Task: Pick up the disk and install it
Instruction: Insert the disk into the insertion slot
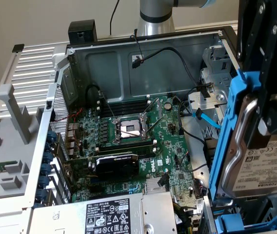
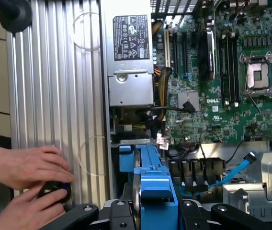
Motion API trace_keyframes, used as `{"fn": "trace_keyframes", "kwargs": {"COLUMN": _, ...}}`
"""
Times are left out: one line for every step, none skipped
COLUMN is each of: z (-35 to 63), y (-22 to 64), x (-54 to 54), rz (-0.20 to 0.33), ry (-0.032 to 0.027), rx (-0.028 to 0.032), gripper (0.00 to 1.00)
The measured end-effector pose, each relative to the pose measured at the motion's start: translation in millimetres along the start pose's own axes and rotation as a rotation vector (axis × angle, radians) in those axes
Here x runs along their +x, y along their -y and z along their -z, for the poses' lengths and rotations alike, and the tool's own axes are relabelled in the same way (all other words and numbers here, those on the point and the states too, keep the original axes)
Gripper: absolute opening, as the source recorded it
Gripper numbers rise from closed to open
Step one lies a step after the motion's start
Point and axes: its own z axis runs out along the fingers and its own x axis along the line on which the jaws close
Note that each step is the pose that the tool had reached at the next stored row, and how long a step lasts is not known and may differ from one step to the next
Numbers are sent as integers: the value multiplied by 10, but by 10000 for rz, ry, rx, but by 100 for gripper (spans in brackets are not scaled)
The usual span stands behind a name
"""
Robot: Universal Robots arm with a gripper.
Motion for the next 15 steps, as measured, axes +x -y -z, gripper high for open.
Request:
{"fn": "trace_keyframes", "kwargs": {"z": -15, "y": 4, "x": 0, "rz": 1, "ry": -5, "rx": 0, "gripper": 37}}
{"fn": "trace_keyframes", "kwargs": {"z": -31, "y": 9, "x": -1, "rz": -1, "ry": -11, "rx": 0, "gripper": 37}}
{"fn": "trace_keyframes", "kwargs": {"z": -45, "y": 14, "x": -2, "rz": -1, "ry": -19, "rx": 1, "gripper": 37}}
{"fn": "trace_keyframes", "kwargs": {"z": -58, "y": 22, "x": -3, "rz": -1, "ry": -32, "rx": 2, "gripper": 37}}
{"fn": "trace_keyframes", "kwargs": {"z": -70, "y": 29, "x": -7, "rz": -1, "ry": -50, "rx": 2, "gripper": 37}}
{"fn": "trace_keyframes", "kwargs": {"z": -81, "y": 32, "x": -12, "rz": -1, "ry": -74, "rx": 3, "gripper": 37}}
{"fn": "trace_keyframes", "kwargs": {"z": -91, "y": 32, "x": -24, "rz": -4, "ry": -97, "rx": 4, "gripper": 37}}
{"fn": "trace_keyframes", "kwargs": {"z": -97, "y": 32, "x": -40, "rz": -3, "ry": -113, "rx": 5, "gripper": 37}}
{"fn": "trace_keyframes", "kwargs": {"z": -101, "y": 31, "x": -56, "rz": -3, "ry": -120, "rx": 6, "gripper": 37}}
{"fn": "trace_keyframes", "kwargs": {"z": -105, "y": 31, "x": -70, "rz": -1, "ry": -124, "rx": 6, "gripper": 37}}
{"fn": "trace_keyframes", "kwargs": {"z": -110, "y": 31, "x": -77, "rz": -1, "ry": -131, "rx": 6, "gripper": 37}}
{"fn": "trace_keyframes", "kwargs": {"z": -116, "y": 31, "x": -78, "rz": -1, "ry": -137, "rx": 6, "gripper": 37}}
{"fn": "trace_keyframes", "kwargs": {"z": -125, "y": 30, "x": -78, "rz": 0, "ry": -141, "rx": 7, "gripper": 37}}
{"fn": "trace_keyframes", "kwargs": {"z": -129, "y": 30, "x": -79, "rz": 8, "ry": -146, "rx": 7, "gripper": 37}}
{"fn": "trace_keyframes", "kwargs": {"z": -132, "y": 30, "x": -79, "rz": 32, "ry": -146, "rx": 8, "gripper": 37}}
